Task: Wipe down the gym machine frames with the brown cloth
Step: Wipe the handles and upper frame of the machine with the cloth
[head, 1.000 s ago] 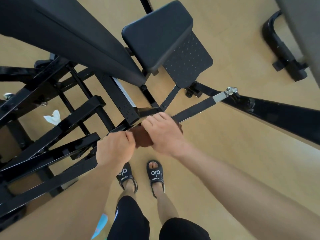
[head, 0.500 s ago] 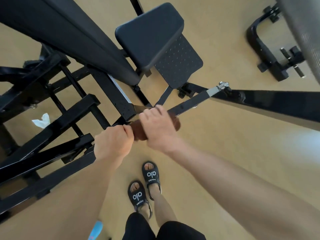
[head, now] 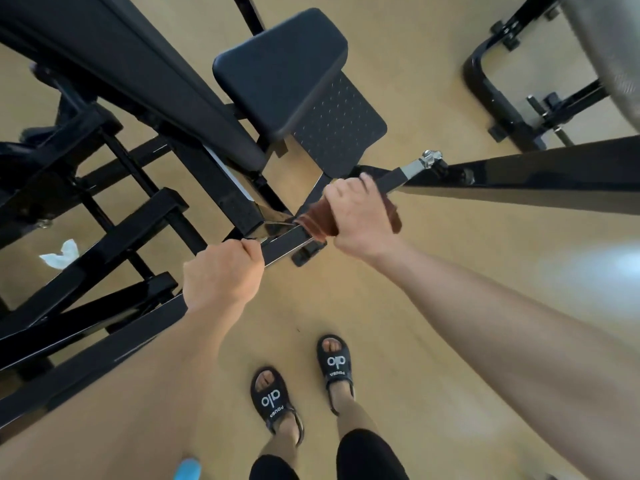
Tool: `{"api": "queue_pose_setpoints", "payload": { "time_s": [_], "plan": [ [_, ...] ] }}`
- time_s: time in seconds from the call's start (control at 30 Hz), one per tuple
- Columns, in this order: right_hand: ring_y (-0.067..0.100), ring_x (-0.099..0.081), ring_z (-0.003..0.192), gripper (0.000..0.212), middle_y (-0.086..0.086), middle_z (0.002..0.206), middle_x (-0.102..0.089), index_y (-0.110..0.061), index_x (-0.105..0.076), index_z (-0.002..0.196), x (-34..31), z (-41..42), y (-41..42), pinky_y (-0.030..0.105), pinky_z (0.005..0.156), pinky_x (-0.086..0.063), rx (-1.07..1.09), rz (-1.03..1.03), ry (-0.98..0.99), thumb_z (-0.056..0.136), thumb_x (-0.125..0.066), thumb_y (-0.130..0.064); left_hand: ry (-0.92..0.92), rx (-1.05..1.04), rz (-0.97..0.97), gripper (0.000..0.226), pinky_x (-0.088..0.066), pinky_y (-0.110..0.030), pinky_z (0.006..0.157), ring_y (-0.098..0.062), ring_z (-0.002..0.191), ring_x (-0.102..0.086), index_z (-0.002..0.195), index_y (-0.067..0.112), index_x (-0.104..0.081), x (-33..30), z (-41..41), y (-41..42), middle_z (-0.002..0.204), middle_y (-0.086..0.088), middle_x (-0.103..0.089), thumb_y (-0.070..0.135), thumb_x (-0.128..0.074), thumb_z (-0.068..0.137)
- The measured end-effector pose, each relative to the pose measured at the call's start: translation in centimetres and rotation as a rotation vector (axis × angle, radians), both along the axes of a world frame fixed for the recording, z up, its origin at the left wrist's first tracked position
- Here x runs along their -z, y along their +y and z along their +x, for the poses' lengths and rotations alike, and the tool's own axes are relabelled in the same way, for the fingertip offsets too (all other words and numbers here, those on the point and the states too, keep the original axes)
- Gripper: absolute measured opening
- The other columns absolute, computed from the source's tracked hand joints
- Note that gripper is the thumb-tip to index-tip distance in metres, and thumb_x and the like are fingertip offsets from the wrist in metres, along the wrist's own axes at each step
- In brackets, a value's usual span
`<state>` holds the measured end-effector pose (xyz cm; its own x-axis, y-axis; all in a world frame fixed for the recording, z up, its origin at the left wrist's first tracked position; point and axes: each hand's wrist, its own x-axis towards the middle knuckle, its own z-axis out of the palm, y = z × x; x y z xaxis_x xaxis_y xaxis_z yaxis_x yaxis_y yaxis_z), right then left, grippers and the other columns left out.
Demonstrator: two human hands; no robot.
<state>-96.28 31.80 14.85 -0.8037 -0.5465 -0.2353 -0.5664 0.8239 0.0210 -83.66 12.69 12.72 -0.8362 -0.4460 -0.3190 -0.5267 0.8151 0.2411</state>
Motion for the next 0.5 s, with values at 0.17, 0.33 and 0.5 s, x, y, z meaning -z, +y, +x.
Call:
{"api": "queue_pose_setpoints", "payload": {
  "time_s": [0.17, 0.33, 0.5],
  "plan": [
    [0.026, -0.055, 0.12, 0.066, 0.001, 0.121, -0.061, -0.022, -0.055, 0.122, 1.2, 7.6, -6.4, 0.049, 0.119, -0.024, -0.096, -0.137, 0.041, 0.066, -0.083, -0.042, -0.058, 0.011, -0.027, 0.041, -0.038, -0.025, 0.053, -0.017, 0.048, -0.053, 0.066, 0.02, -0.052, 0.1, -0.1, -0.2, 0.054, 0.001, -0.053, 0.041, -0.042, 0.101],
    [0.024, -0.055, 0.117, 0.061, -0.001, 0.122, -0.059, -0.023, -0.052, 0.129, 0.3, 3.2, -2.3, 0.041, 0.108, -0.035, -0.299, -0.223, -0.073, 0.074, -0.08, -0.02, -0.149, 0.089, -0.084, 0.035, -0.048, -0.039, 0.074, -0.032, 0.085, -0.063, 0.117, 0.007, -0.058, -1.7, 0.4, 0.3, 0.085, -0.008, -0.057, 0.033, -0.036, 0.107],
    [0.026, -0.047, 0.132, 0.061, 0.002, 0.137, -0.056, -0.023, -0.051, 0.137, -1.7, 0.4, 2.5, 0.042, 0.114, -0.035, -0.104, -0.232, -0.119, 0.084, -0.078, -0.013, 0.093, 0.061, -0.093, 0.044, -0.047, -0.049, 0.089, -0.035, 0.101, -0.063, 0.14, 0.013, -0.044, -8.2, 1.9, 4.8, 0.111, -0.017, -0.064, 0.04, -0.029, 0.108]
  ]
}}
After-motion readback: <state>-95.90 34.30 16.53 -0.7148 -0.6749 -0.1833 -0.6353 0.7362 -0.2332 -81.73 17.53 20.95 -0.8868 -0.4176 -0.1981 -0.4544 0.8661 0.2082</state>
